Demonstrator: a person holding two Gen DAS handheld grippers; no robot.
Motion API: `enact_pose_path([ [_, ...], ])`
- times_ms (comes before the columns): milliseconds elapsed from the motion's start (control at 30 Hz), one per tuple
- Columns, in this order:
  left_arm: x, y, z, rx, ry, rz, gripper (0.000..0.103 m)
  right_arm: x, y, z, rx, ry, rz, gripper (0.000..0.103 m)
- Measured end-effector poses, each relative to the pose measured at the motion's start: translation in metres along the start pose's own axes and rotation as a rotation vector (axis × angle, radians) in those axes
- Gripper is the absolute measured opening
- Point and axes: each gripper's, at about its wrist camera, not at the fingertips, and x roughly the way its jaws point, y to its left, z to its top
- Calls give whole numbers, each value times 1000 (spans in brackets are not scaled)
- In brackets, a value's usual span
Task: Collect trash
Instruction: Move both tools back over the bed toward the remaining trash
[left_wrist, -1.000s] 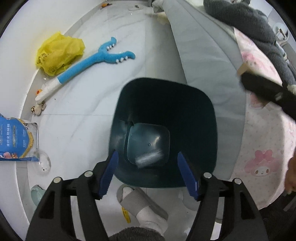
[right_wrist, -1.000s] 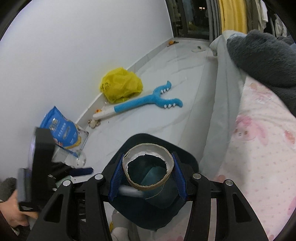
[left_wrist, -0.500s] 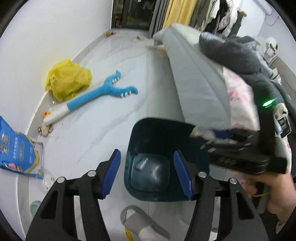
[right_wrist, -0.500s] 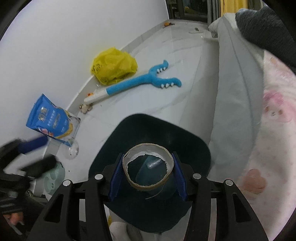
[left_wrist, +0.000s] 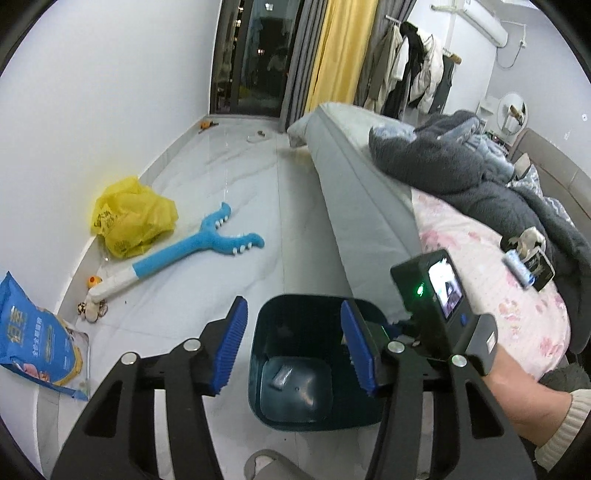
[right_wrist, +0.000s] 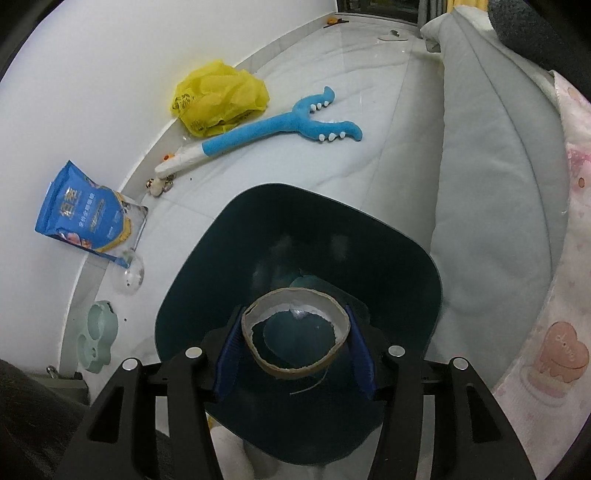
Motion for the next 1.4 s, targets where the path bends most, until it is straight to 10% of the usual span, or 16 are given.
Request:
enact_pose_path([
  [533,-22,-32,21,0,-128,-37,66,-77,-13,-3,-41,-199,89,80],
  [933,-18,-96,36,27,-163,-100,90,-164,-62,-29,-60,-445,4,88],
  [1400,20,-176,31,90,-83,-143,94,-238,-148,-73,-51,-553,-163,89],
])
